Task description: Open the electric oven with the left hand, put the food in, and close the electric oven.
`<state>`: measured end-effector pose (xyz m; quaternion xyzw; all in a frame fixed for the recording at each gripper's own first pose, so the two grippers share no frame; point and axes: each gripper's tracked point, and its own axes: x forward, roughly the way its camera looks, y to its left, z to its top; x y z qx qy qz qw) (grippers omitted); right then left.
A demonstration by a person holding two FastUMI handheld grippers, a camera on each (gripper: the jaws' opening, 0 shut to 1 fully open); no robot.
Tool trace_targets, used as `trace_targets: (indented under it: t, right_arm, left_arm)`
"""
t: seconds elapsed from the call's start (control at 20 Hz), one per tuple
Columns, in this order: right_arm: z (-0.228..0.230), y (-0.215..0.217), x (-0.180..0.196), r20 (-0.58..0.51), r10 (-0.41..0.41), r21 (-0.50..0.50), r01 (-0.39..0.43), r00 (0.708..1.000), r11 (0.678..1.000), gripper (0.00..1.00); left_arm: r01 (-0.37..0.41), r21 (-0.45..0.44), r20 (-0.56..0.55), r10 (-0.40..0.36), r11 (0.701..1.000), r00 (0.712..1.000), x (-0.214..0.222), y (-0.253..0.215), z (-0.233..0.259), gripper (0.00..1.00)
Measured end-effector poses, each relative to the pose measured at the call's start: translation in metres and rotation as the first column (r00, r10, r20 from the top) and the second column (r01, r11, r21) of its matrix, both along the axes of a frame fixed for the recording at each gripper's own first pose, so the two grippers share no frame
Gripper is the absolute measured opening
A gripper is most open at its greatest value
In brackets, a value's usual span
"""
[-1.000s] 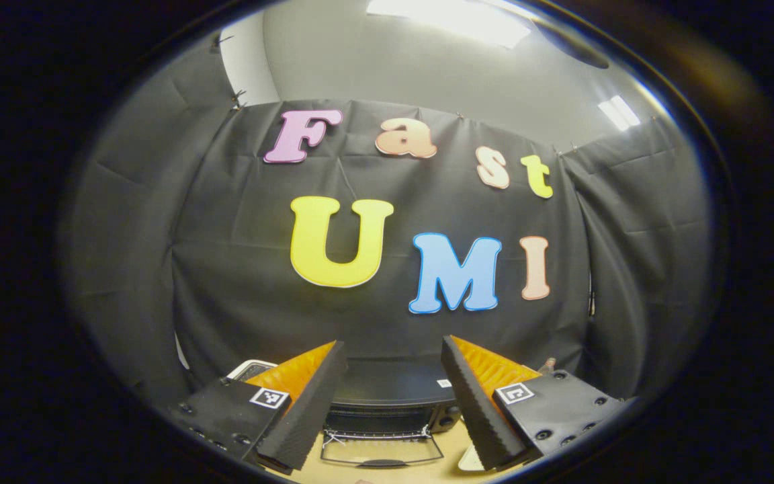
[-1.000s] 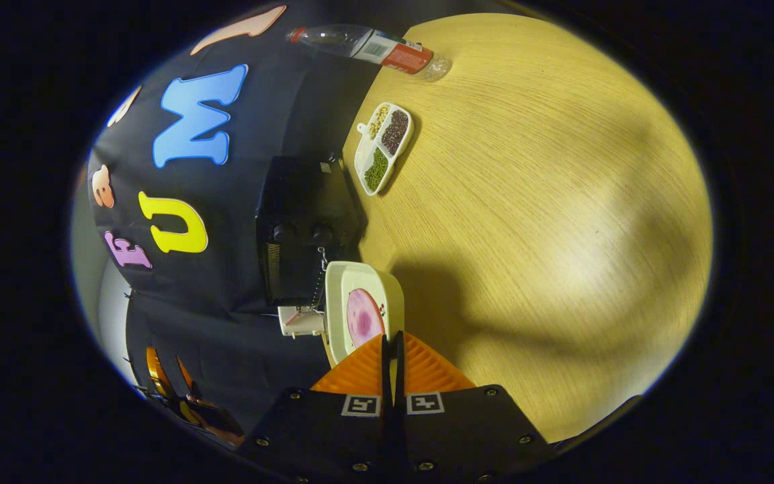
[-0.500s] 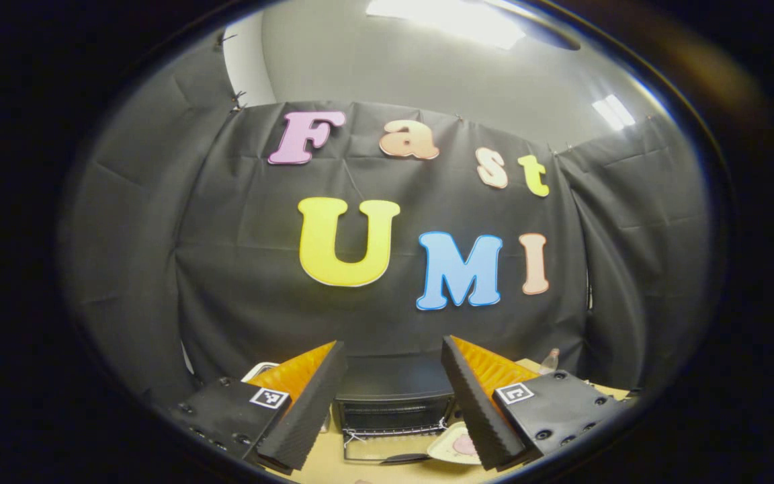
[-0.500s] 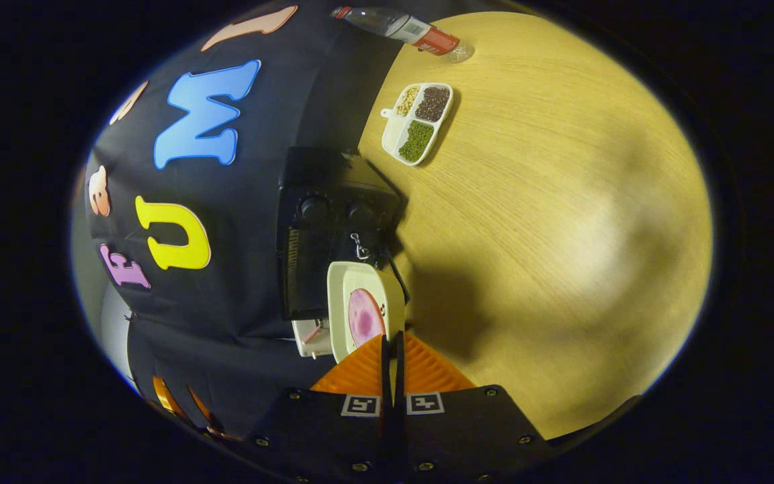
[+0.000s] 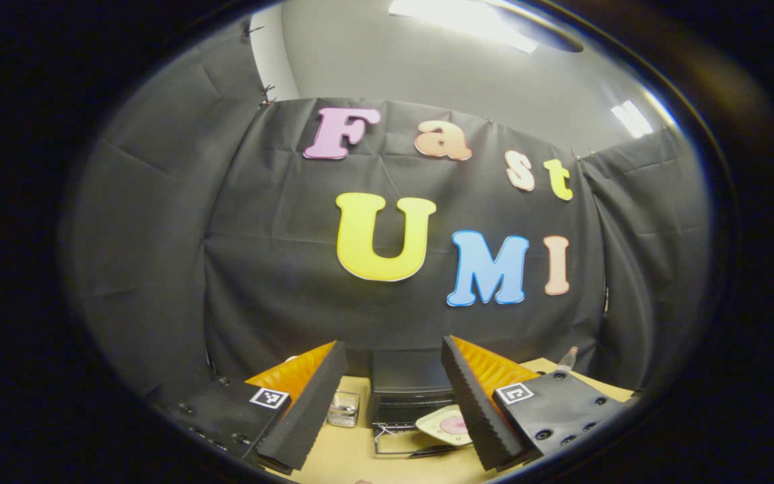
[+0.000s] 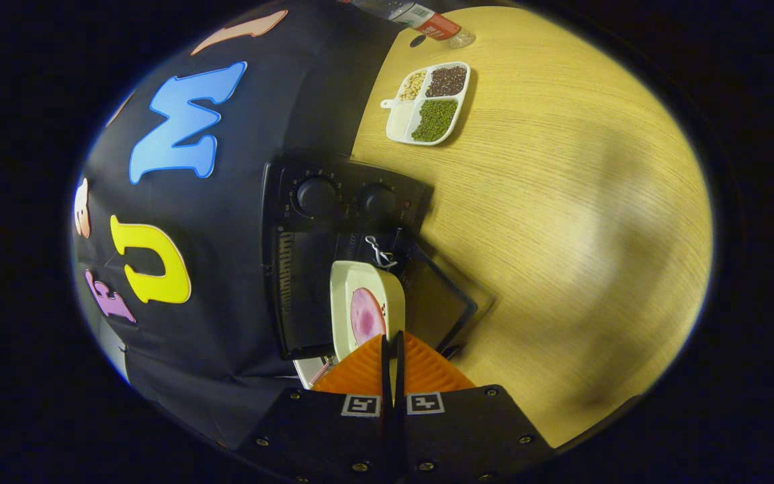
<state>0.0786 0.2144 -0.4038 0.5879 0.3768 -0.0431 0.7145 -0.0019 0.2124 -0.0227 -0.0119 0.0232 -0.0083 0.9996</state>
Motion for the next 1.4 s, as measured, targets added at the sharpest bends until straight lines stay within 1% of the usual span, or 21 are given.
trace_targets:
  t: [0.2,0.35,0.4,0.45,0.5,0.55,0.6,0.65,0.75,0.8,0.85,0.9,0.95,1.0,1.1,1.3,1.35,1.4]
  right_arm:
    - [-0.005,0.018,0.034,-0.003,-0.1,-0.019,0.1,0.995,0.995,0.0]
    - [-0.013,0.028,0.056,-0.018,-0.193,-0.007,0.193,0.981,0.981,0.0]
    - [-0.015,0.034,0.064,-0.023,-0.22,0.01,0.22,0.975,0.975,0.0]
    - [-0.019,0.038,0.07,-0.032,-0.243,0.016,0.243,0.97,0.97,0.0]
    - [-0.022,0.041,0.075,-0.039,-0.266,0.014,0.266,0.963,0.964,0.0]
    - [-0.024,0.044,0.081,-0.041,-0.292,0.016,0.293,0.956,0.956,0.0]
    - [-0.027,0.049,0.086,-0.047,-0.309,0.019,0.31,0.95,0.95,0.0]
    - [-0.031,0.055,0.089,-0.057,-0.325,0.026,0.326,0.944,0.945,0.0]
    - [-0.03,0.059,0.099,-0.049,-0.378,0.054,0.381,0.924,0.923,0.0]
    - [-0.03,0.062,0.106,-0.044,-0.393,0.061,0.395,0.919,0.917,0.0]
    - [-0.031,0.064,0.113,-0.042,-0.396,0.064,0.398,0.917,0.915,0.0]
    - [-0.031,0.066,0.12,-0.037,-0.393,0.062,0.395,0.919,0.917,0.0]
    - [-0.031,0.067,0.126,-0.03,-0.384,0.051,0.386,0.923,0.921,0.0]
    - [-0.032,0.068,0.133,-0.023,-0.37,0.038,0.371,0.929,0.928,0.01]
    - [-0.034,0.072,0.142,-0.032,-0.342,0.031,0.343,0.939,0.939,0.0]
    - [-0.032,0.074,0.144,-0.057,-0.319,0.037,0.322,0.946,0.946,0.01]
    - [-0.029,0.076,0.145,-0.047,-0.3,0.037,0.302,0.953,0.953,0.02]
    - [-0.027,0.072,0.142,-0.032,-0.282,0.024,0.283,0.959,0.959,0.03]
  left_arm:
    - [-0.035,0.005,-0.006,0.035,0.999,0.999,-0.003,0.026,0.0,0.96]
    - [-0.062,0.0,-0.024,0.062,0.998,0.998,-0.003,0.047,-0.01,0.96]
    - [-0.07,-0.005,-0.028,0.07,0.998,0.997,-0.003,0.053,-0.012,0.92]
    - [-0.08,-0.007,-0.032,0.08,0.997,0.996,-0.003,0.06,-0.013,1.0]
    - [-0.09,-0.005,-0.034,0.09,0.996,0.995,-0.004,0.066,-0.012,0.92]
    - [-0.101,-0.002,-0.034,0.1,0.995,0.994,-0.004,0.072,-0.011,1.0]
    - [-0.111,0.001,-0.035,0.111,0.994,0.993,-0.004,0.077,-0.012,0.92]
    - [-0.121,0.003,-0.038,0.121,0.993,0.992,-0.005,0.083,-0.012,1.0]
    - [-0.14,0.006,-0.049,0.14,0.99,0.989,-0.009,0.092,-0.016,1.0]
    - [-0.147,0.008,-0.054,0.148,0.989,0.988,-0.011,0.096,-0.017,1.0]
    - [-0.155,0.011,-0.056,0.156,0.988,0.986,-0.011,0.099,-0.02,0.96]
    - [-0.162,0.013,-0.056,0.162,0.987,0.985,-0.012,0.102,-0.02,1.0]
    - [-0.166,0.014,-0.059,0.167,0.986,0.984,-0.012,0.105,-0.021,1.0]
    - [-0.169,0.014,-0.066,0.17,0.985,0.983,-0.01,0.105,-0.021,0.96]
    - [-0.168,0.008,-0.07,0.168,0.986,0.983,-0.007,0.103,-0.023,0.96]
    - [-0.142,0.0,-0.072,0.141,0.99,0.987,0.002,0.093,-0.026,0.96]
    - [-0.131,-0.003,-0.068,0.131,0.991,0.989,0.004,0.088,-0.024,1.0]
    - [-0.119,-0.005,-0.064,0.118,0.993,0.991,0.009,0.081,-0.022,0.96]
